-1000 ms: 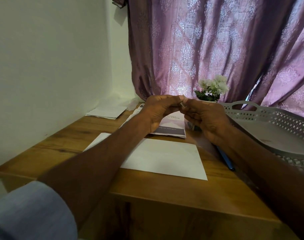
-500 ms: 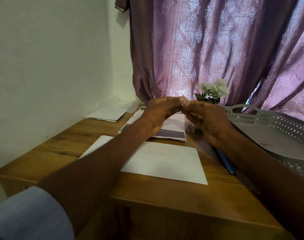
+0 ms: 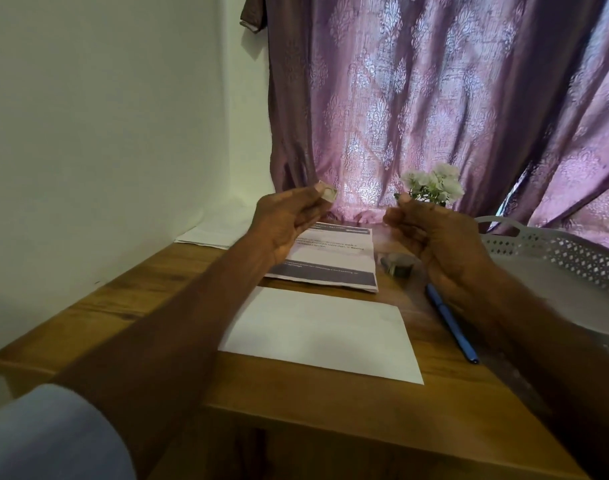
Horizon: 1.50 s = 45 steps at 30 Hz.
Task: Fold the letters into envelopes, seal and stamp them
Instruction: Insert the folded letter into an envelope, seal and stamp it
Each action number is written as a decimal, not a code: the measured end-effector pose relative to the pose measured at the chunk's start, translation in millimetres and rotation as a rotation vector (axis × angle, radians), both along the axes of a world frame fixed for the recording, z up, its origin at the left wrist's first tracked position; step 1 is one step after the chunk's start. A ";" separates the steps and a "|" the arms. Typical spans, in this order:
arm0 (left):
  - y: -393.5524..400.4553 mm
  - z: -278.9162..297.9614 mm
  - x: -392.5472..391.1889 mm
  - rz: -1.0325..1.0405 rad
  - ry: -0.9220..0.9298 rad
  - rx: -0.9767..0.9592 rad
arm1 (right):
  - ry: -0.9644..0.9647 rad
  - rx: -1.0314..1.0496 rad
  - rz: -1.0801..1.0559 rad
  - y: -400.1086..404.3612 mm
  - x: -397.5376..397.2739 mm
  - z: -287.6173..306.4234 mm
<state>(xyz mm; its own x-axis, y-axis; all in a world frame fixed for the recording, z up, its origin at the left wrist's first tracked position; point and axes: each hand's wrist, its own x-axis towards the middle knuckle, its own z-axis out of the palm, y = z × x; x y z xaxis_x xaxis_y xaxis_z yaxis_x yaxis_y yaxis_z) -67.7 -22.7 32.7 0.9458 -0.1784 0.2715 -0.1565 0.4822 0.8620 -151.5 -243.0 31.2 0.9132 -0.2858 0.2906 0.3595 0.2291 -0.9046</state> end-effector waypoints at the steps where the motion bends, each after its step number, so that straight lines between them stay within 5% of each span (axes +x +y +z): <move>1: -3.3 -0.9 -2.1 -0.015 -0.012 0.018 | 0.011 -0.063 -0.011 4.0 0.1 -0.9; 8: -30.7 -10.4 -10.7 -0.114 -0.101 0.185 | 0.015 -0.244 -0.035 28.3 2.2 -5.7; 29: -37.8 -14.2 -16.5 0.030 -0.140 0.378 | 0.130 -0.160 -0.152 36.8 -5.3 -8.2; 39: -38.0 -13.2 -22.7 0.048 -0.257 0.557 | 0.000 -0.679 -0.306 23.3 -18.8 1.8; 42: -35.2 -10.0 -21.9 0.048 -0.191 0.373 | -0.049 -0.945 -0.536 13.3 -26.1 8.3; 45: -26.8 -9.3 -17.1 0.082 -0.214 0.325 | -0.071 -0.964 -0.658 -4.3 -41.3 21.0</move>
<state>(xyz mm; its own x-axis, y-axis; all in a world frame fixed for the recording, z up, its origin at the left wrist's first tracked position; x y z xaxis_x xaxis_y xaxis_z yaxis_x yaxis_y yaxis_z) -84.9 -49.5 23.3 0.8885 -0.2136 0.4062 -0.3763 0.1676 0.9112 -192.9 -247.3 52.2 0.6439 -0.3310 0.6898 0.2098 -0.7906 -0.5752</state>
